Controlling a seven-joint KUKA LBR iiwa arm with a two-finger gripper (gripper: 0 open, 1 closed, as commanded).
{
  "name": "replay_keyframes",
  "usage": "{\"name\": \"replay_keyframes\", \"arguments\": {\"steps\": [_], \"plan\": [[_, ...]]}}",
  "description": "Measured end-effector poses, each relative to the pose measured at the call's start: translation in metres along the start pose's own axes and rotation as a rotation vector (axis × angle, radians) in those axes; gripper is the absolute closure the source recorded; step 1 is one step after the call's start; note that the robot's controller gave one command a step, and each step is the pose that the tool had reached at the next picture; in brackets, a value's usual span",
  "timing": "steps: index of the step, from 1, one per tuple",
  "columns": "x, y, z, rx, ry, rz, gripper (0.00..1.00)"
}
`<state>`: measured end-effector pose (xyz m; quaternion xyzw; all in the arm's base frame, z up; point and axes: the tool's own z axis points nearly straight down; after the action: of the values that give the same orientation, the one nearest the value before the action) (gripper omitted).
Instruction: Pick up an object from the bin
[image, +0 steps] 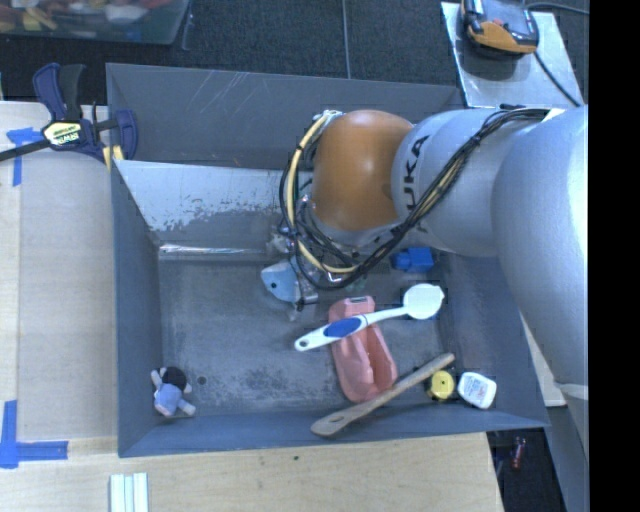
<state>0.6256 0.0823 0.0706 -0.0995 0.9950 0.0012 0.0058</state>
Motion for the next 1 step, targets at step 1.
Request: {"name": "replay_keyframes", "arguments": {"steps": [1], "plan": [[-0.0019, 0.0042, -0.0002, -0.001, 0.001, 0.057, 0.0]]}}
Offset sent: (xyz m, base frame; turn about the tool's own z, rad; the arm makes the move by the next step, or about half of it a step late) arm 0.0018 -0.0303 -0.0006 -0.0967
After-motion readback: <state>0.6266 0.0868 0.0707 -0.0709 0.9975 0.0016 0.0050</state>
